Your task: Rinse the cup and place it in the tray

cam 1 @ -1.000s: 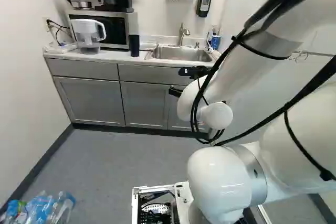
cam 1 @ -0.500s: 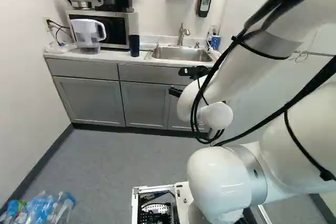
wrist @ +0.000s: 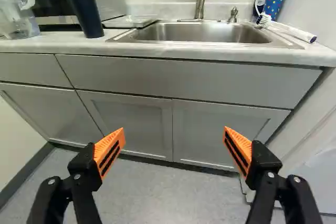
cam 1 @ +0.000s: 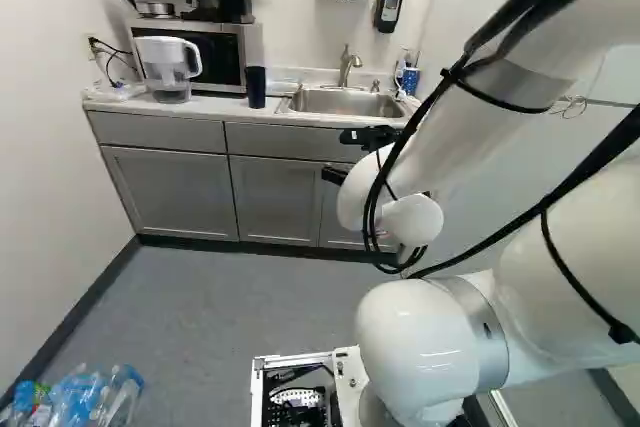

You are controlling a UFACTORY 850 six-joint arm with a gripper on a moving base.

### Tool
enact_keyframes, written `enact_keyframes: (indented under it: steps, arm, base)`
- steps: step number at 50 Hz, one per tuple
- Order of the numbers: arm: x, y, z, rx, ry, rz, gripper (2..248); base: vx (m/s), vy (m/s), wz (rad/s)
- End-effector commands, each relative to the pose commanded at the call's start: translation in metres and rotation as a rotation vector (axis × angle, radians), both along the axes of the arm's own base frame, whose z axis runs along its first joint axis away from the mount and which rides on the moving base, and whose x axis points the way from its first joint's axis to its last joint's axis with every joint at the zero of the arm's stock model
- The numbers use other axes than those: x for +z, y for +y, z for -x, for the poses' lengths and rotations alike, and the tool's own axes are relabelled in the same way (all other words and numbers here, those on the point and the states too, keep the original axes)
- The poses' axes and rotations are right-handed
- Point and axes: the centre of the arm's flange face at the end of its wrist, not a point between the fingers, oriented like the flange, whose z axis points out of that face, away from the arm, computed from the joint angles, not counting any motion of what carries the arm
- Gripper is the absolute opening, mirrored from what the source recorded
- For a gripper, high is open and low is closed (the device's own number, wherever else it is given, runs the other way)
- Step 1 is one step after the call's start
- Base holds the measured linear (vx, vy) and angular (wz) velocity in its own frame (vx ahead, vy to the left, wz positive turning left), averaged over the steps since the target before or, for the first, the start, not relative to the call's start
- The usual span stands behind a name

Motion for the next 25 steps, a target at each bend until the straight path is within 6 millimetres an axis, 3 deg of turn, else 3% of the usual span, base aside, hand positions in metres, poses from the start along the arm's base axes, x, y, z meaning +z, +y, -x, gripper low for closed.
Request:
enact_keyframes:
  steps: [25]
  arm:
    - [0.02, -0.003, -0.018, -0.011, -0.054, 0.0, 247]
  base:
    - [0.0, 0.0, 0.0]
